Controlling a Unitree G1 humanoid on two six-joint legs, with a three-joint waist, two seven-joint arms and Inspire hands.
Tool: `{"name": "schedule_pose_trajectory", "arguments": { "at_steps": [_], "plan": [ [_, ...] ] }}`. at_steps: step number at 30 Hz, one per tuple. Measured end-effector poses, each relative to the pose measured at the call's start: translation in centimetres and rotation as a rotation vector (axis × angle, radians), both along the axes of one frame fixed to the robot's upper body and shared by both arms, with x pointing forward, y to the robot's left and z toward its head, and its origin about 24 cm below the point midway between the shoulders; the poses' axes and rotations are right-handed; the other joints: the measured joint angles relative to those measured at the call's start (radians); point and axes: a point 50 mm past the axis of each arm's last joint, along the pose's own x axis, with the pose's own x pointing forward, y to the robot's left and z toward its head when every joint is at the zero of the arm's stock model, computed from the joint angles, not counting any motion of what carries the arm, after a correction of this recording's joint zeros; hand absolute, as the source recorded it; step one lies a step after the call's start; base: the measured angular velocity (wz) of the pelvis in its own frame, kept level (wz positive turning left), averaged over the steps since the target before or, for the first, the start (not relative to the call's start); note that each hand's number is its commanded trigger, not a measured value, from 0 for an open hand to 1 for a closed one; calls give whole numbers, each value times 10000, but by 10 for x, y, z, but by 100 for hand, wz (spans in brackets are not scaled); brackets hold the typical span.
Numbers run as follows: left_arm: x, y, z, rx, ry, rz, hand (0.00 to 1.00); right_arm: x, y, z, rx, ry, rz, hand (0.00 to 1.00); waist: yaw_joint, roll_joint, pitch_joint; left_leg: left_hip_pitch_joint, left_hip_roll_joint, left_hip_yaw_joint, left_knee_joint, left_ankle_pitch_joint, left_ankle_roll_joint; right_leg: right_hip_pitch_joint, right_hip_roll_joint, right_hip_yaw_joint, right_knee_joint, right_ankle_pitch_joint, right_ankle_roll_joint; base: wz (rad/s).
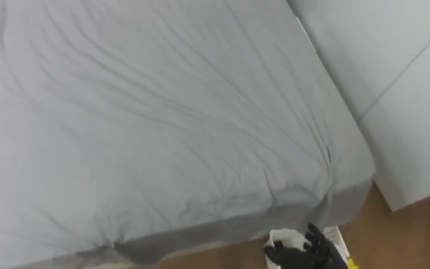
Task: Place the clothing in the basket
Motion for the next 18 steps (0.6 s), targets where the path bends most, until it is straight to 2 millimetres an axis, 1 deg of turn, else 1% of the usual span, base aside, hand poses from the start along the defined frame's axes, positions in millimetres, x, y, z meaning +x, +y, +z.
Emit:
{"name": "schedule_pose_trajectory", "arguments": {
  "at_steps": [1, 2, 4, 6, 8, 9, 10, 11, 12, 16, 17, 18],
  "plan": [
    [0, 0, 0, -2, 3, -16, 0, -4, 1, -2, 76, 164, -28, 0, 25, -5, 6, 62, -20, -44, -7, 0, 0, 109, -36, -109, -37, -15, 13, 38],
    [-1, -1, 0, 7, 26, -53, 0, -12, 3, -6, 194, 513, -85, 0, 29, -19, 12, 157, -64, -169, 0, 0, 0, 308, -71, -251, -106, -48, 40, 37],
    [0, -1, 0, 9, -24, -57, 0, -22, 6, -12, 387, 981, -128, 0, 87, -43, 22, 301, -120, -241, 2, -1, 1, 507, -121, -365, -106, -120, 77, 32],
    [-1, 0, 0, 143, -72, -216, 0, -34, 10, -16, 568, 1450, -131, 0, 104, -57, 33, 438, -214, -504, 6, -1, 2, 794, -226, -685, -99, -232, 137, 38],
    [-1, 1, 0, 265, -51, -402, 0, -44, 11, -19, 636, 1778, -168, 0, 141, -72, 34, 542, -275, -618, -8, -2, 3, 906, -273, -754, -111, -314, 179, 32],
    [-1, 1, 0, 304, -44, -421, 0, -49, 12, -20, 685, 2009, -220, 0, 225, -68, 34, 611, -314, -744, -43, -2, 4, 1022, -295, -788, -112, -341, 200, 19],
    [-2, 1, 0, 321, -39, -438, 0, -51, 12, -21, 713, 2113, -238, 0, 282, -65, 32, 638, -325, -750, -66, -2, 4, 1058, -305, -810, -111, -351, 209, 13],
    [-2, 0, 0, 299, -53, -324, 0, -56, 12, -21, 794, 2282, -256, 0, 375, -65, 25, 650, -352, -829, -71, -2, 5, 1106, -333, -869, -107, -365, 227, 16],
    [-4, 0, 0, 254, -44, -101, 0, -60, 14, -22, 854, 2429, -283, 0, 397, -67, 27, 663, -378, -917, -69, -2, 5, 1164, -358, -956, -113, -373, 242, 18],
    [-7, 0, -1, 237, 1, 170, 0, -65, 17, -25, 1011, 2753, -312, 0, 533, -102, 23, 746, -411, -1023, -73, -1, 6, 1279, -389, -1053, -114, -391, 269, 9],
    [-6, -1, -1, 297, -15, 192, 0, -65, 19, -25, 1051, 2779, -330, 0, 568, -134, 34, 775, -425, -1077, -71, 3, 13, 1354, -402, -1135, -126, -402, 271, 19],
    [-7, 0, -1, 425, -4, 132, 0, -66, 23, -26, 1107, 2811, -355, 0, 575, -185, 20, 824, -442, -1121, -72, 6, 18, 1440, -416, -1234, -126, -439, 278, 17]
  ]
}}
